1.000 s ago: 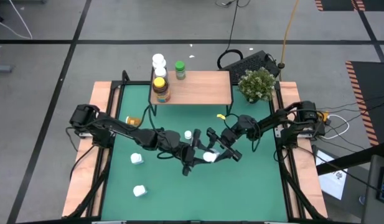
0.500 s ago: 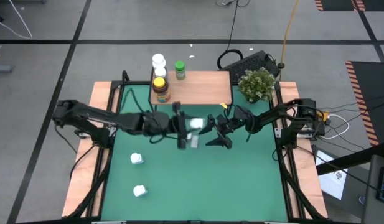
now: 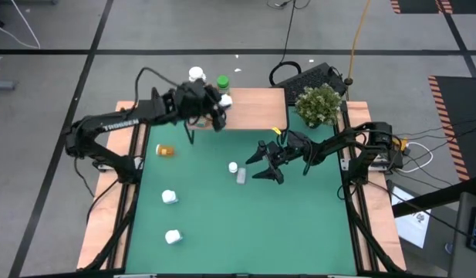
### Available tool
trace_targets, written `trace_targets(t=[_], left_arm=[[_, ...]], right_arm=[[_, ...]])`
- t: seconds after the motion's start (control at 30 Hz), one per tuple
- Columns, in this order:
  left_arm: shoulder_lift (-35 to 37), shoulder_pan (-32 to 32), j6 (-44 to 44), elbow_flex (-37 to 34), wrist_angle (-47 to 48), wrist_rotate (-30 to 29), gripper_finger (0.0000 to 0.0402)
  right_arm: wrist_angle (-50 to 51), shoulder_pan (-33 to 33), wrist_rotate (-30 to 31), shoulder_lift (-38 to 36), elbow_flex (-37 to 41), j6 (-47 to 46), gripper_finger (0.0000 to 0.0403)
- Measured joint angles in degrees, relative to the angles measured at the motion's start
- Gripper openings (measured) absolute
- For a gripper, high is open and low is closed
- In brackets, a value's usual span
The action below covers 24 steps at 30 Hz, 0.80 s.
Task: Pick and place medicine bottles onto shelf by color
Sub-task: Put the right white and blue pill bottle on the shelf
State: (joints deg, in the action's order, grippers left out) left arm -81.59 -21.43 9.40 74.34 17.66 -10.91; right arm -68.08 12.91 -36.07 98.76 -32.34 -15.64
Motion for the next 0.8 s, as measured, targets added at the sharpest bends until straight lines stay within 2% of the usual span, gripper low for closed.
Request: trace_targets(t=[0.17, 0.47, 0.8], left_arm=[[-4.6, -3.5, 0.0, 3.8, 3.1, 2.4, 0.0174], [-12.5, -4.8, 2.3, 8.5, 8.4, 3.4, 0.0174], [-13.1, -7.4, 5.1, 8.9, 10.7, 0.9, 0.0175]], right_arm=[[0.2, 0.1, 0.0, 0.0, 0.0, 0.5, 0.0312], [0.7, 0.3, 0.0, 0.0, 0.0, 1.8, 0.0311], [1.6, 0.3, 0.0, 0.0, 0.0, 2.7, 0.0311]])
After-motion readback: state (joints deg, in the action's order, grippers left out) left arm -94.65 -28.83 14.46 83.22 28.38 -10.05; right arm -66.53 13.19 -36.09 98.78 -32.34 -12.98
